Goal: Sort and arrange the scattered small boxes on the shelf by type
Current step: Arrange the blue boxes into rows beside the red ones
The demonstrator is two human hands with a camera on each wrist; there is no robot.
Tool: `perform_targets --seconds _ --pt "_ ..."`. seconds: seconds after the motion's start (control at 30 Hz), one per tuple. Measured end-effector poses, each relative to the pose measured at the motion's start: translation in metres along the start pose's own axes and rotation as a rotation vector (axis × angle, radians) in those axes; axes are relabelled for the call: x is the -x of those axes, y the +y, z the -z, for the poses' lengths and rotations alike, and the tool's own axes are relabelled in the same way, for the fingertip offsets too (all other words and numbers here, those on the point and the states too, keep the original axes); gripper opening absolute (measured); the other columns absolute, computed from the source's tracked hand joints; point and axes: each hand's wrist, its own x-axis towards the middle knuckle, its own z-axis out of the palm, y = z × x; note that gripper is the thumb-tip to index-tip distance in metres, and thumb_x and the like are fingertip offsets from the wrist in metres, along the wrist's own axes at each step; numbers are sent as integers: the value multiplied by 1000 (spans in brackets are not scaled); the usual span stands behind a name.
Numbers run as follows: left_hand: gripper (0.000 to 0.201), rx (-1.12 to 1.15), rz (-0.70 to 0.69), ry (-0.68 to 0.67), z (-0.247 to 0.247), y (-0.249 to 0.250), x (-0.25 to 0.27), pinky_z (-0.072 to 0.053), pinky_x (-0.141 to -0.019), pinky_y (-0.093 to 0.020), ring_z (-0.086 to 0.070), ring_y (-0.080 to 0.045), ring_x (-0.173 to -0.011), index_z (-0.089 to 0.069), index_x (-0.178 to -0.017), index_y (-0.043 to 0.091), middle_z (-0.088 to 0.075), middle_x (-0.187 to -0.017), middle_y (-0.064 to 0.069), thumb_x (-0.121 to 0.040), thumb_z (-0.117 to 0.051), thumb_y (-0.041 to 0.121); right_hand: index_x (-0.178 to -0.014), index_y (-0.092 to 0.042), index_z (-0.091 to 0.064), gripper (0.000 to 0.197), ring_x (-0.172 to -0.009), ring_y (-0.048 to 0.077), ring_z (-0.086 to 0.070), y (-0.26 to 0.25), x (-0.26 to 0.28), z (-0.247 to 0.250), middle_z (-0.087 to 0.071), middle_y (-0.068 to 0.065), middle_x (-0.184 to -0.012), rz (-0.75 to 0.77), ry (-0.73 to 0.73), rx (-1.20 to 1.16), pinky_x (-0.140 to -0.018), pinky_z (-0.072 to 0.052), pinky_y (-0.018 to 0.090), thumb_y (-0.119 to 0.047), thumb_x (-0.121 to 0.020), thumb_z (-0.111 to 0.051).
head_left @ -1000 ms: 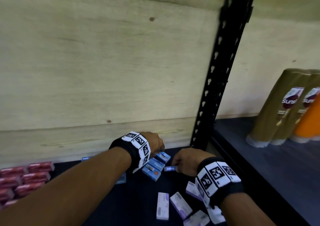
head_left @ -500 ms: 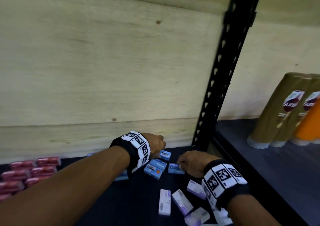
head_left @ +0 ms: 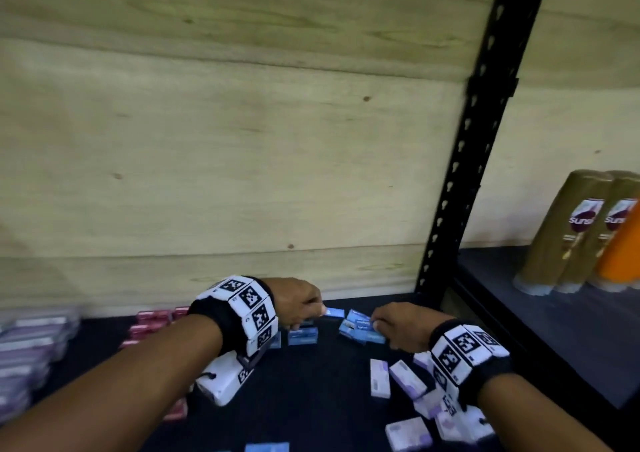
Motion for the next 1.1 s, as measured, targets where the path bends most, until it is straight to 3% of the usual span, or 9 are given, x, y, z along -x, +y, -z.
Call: perform_targets --seconds 0.07,0.17,0.27,0.53,0.67,0.8,0.93,1.1 --pt "40 66 33 -10 -9 -15 14 -50 -78 -29 -59 -13 -69 -56 -115 8 -64 -81 0 -103 -36 40 -112 -13 -61 31 -95 23 -57 -16 1 -6 -58 4 -104 26 -15 27 -79 -37 25 -27 -105 -35" --pt "40 118 89 -24 -24 -36 29 -49 -73 -25 -57 -8 -60 -58 -107 7 -64 -77 1 -103 -36 40 -102 -15 -60 27 -105 27 -58 -31 -4 -14 -62 10 -116 54 -34 65 -83 -38 30 -27 -104 -35" --pt "33 99 129 -34 -37 -51 41 -49 -71 -25 -57 -6 -58 -56 -97 15 -64 -74 3 -103 -36 40 -113 -16 -61 29 -112 28 -57 -44 -7 -16 -62 10 -122 76 -47 88 -87 -39 31 -27 -104 -35" --pt "21 7 148 2 -55 -65 58 -43 -59 -17 -53 -2 -57 -49 -101 23 -56 -68 10 -104 -33 38 -128 -15 -58 35 -120 26 -54 -73 -14 -21 -59 7 -133 121 -55 100 -103 -39 33 -26 -105 -34" --pt "31 -17 140 -8 -59 -68 60 -44 -70 -26 -54 -11 -68 -51 -112 16 -53 -72 8 -105 -30 38 -129 -13 -58 35 -121 27 -54 -81 -17 -30 -57 8 -134 131 -73 102 -103 -42 35 -27 -105 -35" --pt "33 -86 110 18 -64 -71 60 -40 -74 -29 -49 -9 -68 -49 -116 13 -49 -76 7 -106 -27 36 -128 -15 -58 33 -122 27 -53 -84 -20 -33 -56 6 -135 136 -55 87 -102 -41 35 -26 -105 -36" --pt "29 -130 100 38 -68 -76 58 -43 -86 -36 -56 -24 -97 -49 -117 13 -58 -109 -7 -105 -29 32 -124 -17 -60 32 -118 27 -55 -84 -19 -36 -60 6 -131 140 -35 88 -101 -44 37 -26 -104 -37" --pt "24 -129 106 55 -71 -80 56 -41 -85 -33 -56 -25 -103 -48 -116 14 -57 -116 -7 -104 -31 26 -119 -17 -61 30 -114 26 -57 -85 -15 -35 -62 6 -125 136 -22 65 -98 -45 35 -26 -103 -38"
